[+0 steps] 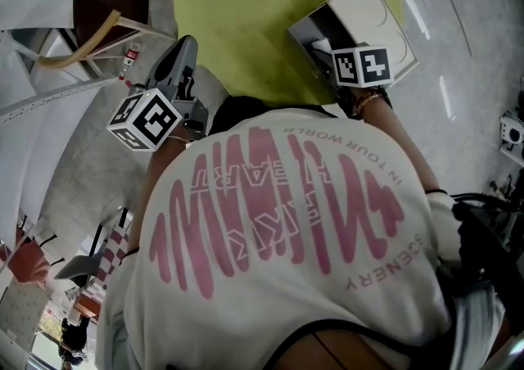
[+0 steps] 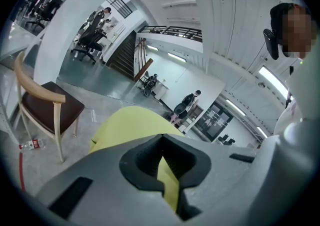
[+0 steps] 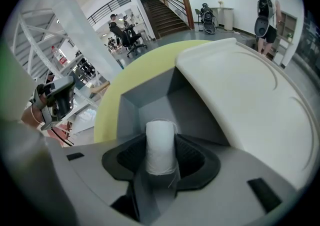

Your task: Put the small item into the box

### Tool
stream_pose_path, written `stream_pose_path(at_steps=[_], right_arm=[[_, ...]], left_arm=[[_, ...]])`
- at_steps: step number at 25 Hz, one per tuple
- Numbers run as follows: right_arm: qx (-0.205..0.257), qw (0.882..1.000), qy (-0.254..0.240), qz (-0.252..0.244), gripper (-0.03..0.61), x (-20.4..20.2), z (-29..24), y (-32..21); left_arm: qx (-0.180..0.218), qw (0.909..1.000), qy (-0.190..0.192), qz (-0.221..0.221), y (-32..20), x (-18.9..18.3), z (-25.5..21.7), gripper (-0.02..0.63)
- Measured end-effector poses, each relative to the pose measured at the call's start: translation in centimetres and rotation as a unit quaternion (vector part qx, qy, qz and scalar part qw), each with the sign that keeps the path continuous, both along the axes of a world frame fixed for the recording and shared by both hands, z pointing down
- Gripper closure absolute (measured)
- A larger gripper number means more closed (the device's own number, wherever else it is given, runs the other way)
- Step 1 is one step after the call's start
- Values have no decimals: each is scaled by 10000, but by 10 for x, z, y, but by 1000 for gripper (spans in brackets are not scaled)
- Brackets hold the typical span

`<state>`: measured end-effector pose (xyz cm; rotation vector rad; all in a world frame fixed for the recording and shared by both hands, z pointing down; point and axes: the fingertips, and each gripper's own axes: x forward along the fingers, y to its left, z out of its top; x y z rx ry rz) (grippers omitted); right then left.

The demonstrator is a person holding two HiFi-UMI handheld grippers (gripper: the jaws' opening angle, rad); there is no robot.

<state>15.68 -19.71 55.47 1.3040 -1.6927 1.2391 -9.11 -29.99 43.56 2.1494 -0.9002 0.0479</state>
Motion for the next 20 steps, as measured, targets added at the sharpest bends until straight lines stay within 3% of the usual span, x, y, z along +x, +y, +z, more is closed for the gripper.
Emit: stream_pose_path(at_steps=[20], right_arm=[[-132,9999,81,-1,397,1,4,-2]], left_arm=[[99,9996,43,-267,5,-15,-7,606]])
